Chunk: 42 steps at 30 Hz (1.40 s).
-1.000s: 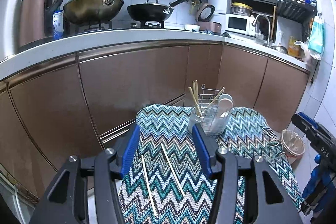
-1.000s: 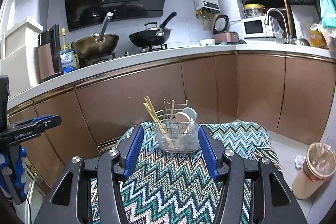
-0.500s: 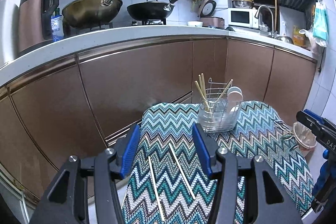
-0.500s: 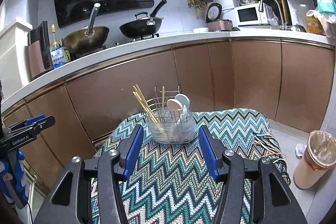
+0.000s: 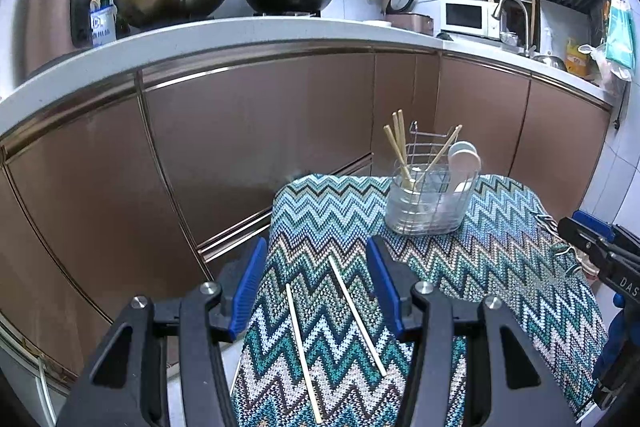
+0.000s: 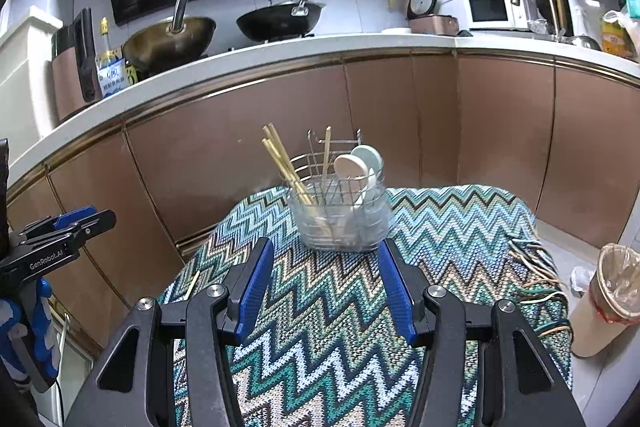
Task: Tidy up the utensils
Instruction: 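Withdraw both open tools back from the utensil holder, then close the left tool on one wooden chopstick while the right tool grasps the other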
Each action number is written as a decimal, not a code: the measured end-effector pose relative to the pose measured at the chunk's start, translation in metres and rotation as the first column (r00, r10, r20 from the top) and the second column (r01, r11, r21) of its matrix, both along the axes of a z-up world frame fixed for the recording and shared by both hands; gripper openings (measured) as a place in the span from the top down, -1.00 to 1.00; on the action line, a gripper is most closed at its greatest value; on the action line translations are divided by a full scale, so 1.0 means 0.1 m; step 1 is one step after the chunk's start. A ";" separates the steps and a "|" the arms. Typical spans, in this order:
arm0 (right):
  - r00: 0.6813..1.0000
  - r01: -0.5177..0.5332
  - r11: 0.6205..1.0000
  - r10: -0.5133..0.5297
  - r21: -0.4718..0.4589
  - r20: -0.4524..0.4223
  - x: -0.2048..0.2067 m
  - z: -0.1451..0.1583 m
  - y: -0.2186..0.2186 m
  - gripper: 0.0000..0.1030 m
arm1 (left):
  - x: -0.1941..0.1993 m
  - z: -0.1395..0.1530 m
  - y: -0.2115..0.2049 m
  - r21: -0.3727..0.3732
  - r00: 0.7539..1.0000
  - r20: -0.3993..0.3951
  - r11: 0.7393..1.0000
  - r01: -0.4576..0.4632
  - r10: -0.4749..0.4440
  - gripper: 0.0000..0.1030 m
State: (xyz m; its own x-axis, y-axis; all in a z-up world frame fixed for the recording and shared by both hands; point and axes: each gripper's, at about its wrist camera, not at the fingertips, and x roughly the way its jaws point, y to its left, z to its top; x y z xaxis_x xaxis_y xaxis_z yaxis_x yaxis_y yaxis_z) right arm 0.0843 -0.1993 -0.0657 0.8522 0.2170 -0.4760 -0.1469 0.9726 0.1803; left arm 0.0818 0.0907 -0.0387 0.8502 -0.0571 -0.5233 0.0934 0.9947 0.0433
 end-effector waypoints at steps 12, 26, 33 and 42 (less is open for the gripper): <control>0.974 -0.172 0.982 0.157 -0.081 -0.162 0.44 -0.22 0.57 -0.04 | 0.56 -0.44 0.47 -0.220 0.963 -0.259 0.975 0.021 -0.079 0.03; 0.825 -0.398 0.917 0.348 -0.021 -0.444 1.39 -0.70 1.31 0.38 | 1.28 -1.26 0.74 -0.288 0.821 -0.554 0.957 -0.030 -0.141 0.06; 0.728 -0.442 0.896 0.386 0.042 -0.567 1.80 -1.02 1.65 0.46 | 1.53 -1.45 0.72 -0.262 0.766 -0.624 0.965 -0.023 -0.151 0.22; 0.659 -0.479 0.878 0.365 0.007 -0.658 2.11 -1.27 2.00 0.69 | 1.66 -1.59 0.65 -0.240 0.720 -0.673 0.971 -0.001 -0.166 0.56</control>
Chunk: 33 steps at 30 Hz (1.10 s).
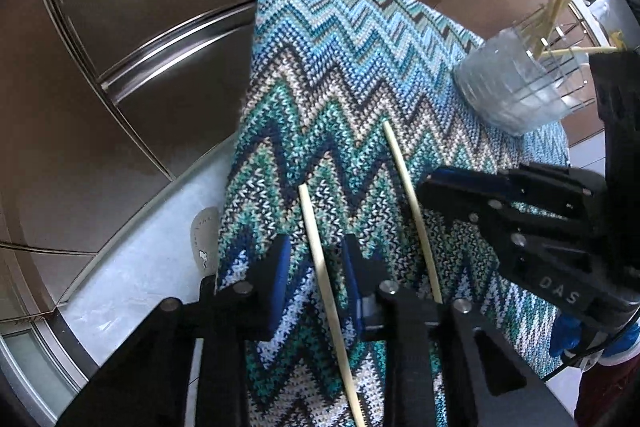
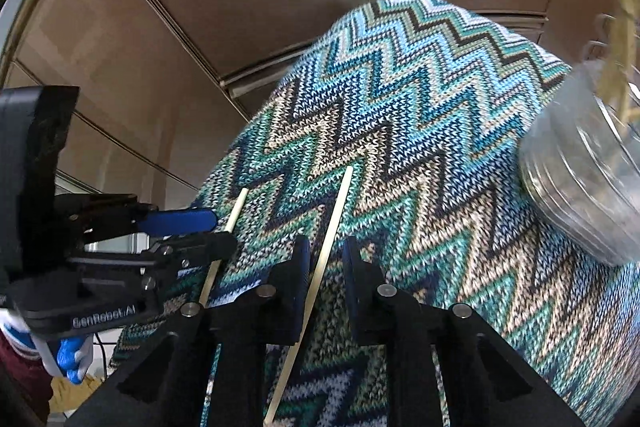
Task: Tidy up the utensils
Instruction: 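Close the left tool on one wooden chopstick while the right tool grasps the other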
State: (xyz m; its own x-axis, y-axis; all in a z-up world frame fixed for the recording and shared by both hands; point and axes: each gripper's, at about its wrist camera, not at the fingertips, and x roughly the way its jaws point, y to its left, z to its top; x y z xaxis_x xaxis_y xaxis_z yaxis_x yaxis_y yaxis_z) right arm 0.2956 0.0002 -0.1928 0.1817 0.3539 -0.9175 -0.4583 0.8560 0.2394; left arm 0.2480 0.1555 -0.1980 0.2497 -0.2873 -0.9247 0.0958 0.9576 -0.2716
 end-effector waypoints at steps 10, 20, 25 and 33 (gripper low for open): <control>0.999 -0.018 0.998 0.015 -0.063 -0.052 0.18 -0.17 0.17 0.79 | 0.04 -0.07 0.03 0.003 1.000 -0.017 1.000 0.012 -0.012 0.74; 0.999 -0.014 0.998 0.011 -0.056 -0.050 0.19 -0.23 0.24 0.90 | 0.04 -0.05 0.00 0.021 1.000 -0.028 1.000 0.004 -0.003 0.84; 1.000 -0.012 1.000 0.011 -0.013 -0.025 -0.02 -0.07 0.05 0.90 | -0.01 0.06 -0.01 -0.014 1.000 0.026 1.000 -0.001 0.001 0.88; 0.997 0.021 0.996 -0.026 0.081 0.068 -0.42 0.33 -0.31 0.90 | -0.30 0.44 -0.02 -0.029 0.988 0.150 0.999 -0.015 0.019 0.91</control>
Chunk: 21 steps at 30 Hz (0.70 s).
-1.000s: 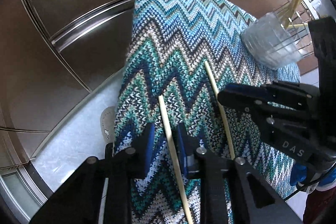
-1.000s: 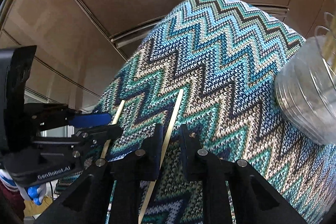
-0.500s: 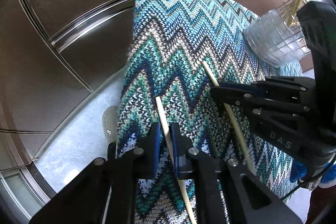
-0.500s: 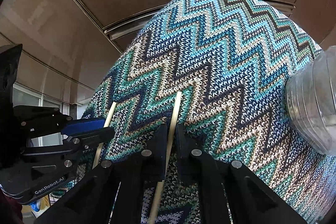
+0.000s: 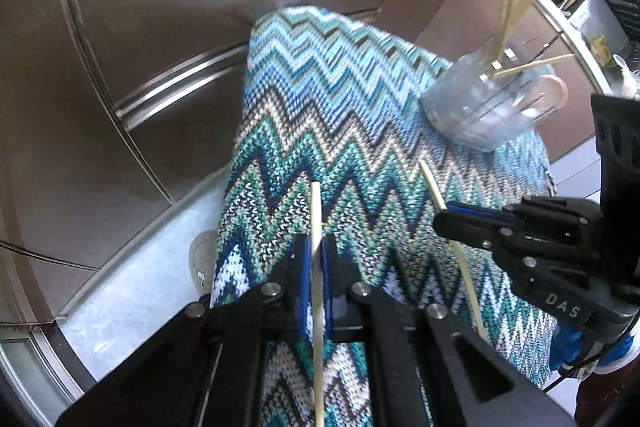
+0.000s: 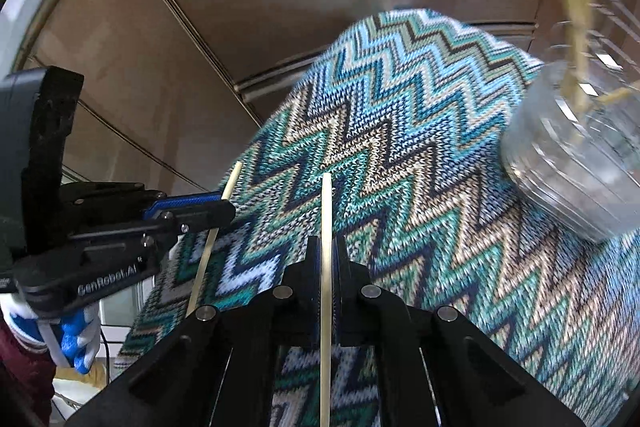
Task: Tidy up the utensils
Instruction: 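Close the left tool on one wooden chopstick while the right tool grasps the other, then lift both chopsticks with both tools and carry them over the holder cup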
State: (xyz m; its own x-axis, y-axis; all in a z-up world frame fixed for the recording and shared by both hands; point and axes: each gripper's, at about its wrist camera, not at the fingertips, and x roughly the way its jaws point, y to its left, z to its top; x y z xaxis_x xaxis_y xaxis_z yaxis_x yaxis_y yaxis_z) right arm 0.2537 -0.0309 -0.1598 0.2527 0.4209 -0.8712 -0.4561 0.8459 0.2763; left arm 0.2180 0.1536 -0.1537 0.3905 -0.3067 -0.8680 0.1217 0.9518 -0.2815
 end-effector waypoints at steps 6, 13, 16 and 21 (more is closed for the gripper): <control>0.998 0.024 0.997 -0.029 0.077 0.061 -0.43 0.30 -0.24 0.90 | -0.28 0.25 -0.01 0.000 0.998 0.067 1.000 -0.001 0.001 0.90; 0.991 0.056 0.987 -0.074 0.149 0.112 -0.87 0.49 -0.49 0.90 | -0.62 0.49 -0.09 0.010 0.992 0.124 1.000 0.009 -0.010 0.90; 0.985 0.074 0.979 -0.101 0.189 0.138 -1.07 0.54 -0.65 0.90 | -0.76 0.57 -0.15 0.012 0.989 0.146 1.000 0.012 -0.014 0.89; 0.969 0.085 0.964 -0.139 0.252 0.205 -1.32 0.66 -0.91 0.90 | -0.92 0.71 -0.30 0.016 0.984 0.176 1.000 0.022 -0.024 0.88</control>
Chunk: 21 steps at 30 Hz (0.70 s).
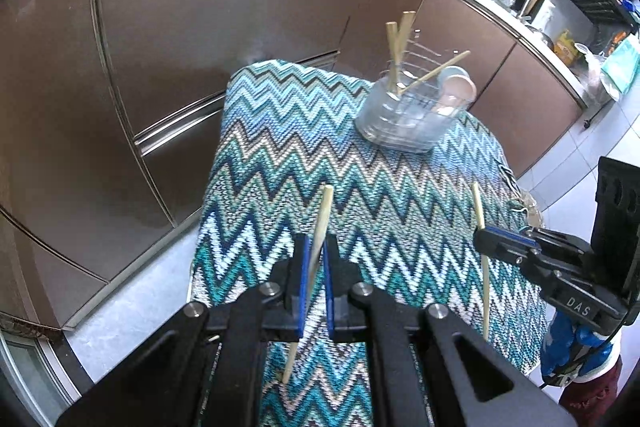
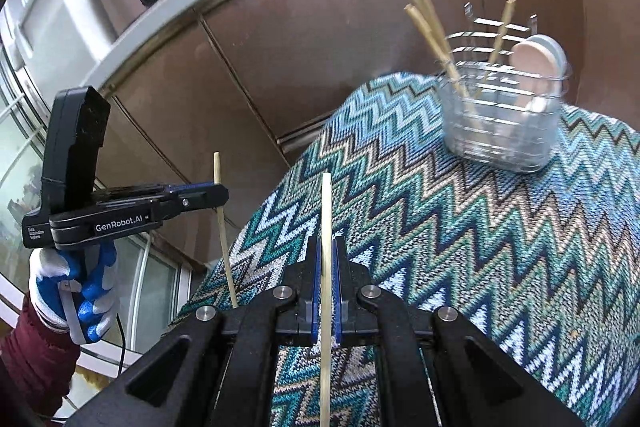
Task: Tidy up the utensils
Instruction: 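Lift both chopsticks with both tools and carry them over the holder cup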
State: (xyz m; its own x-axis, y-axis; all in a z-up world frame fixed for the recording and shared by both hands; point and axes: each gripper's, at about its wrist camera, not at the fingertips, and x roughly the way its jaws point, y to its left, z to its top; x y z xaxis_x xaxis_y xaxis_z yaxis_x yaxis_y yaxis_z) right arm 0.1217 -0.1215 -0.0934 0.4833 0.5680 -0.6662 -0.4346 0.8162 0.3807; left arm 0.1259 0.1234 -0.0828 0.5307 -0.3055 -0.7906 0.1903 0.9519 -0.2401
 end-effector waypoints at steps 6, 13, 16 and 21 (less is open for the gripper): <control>0.996 0.037 0.999 -0.039 0.022 0.075 -0.13 0.09 -0.25 0.90 | -0.08 0.10 -0.21 0.052 0.999 0.034 0.999 0.015 -0.017 0.88; 0.990 0.073 0.997 -0.074 0.016 0.120 -0.14 0.07 -0.52 0.90 | -0.11 0.09 -0.16 0.167 0.997 0.068 0.985 -0.036 0.025 0.91; 0.989 0.077 0.997 -0.079 0.021 0.122 -0.11 0.03 -0.58 0.90 | -0.11 0.14 -0.01 0.134 0.993 0.091 0.988 -0.082 0.070 0.91; 0.989 0.069 0.997 -0.073 0.031 0.129 -0.12 0.02 -0.56 0.90 | -0.17 0.32 0.19 0.092 0.982 0.146 0.986 -0.136 0.122 0.91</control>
State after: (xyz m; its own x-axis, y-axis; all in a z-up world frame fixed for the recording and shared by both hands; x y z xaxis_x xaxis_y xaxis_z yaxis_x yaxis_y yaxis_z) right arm 0.1097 -0.1774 -0.0915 0.6046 0.5455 -0.5804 -0.4229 0.8373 0.3464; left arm 0.1090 0.1421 -0.0513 0.6674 -0.1497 -0.7295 0.0891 0.9886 -0.1213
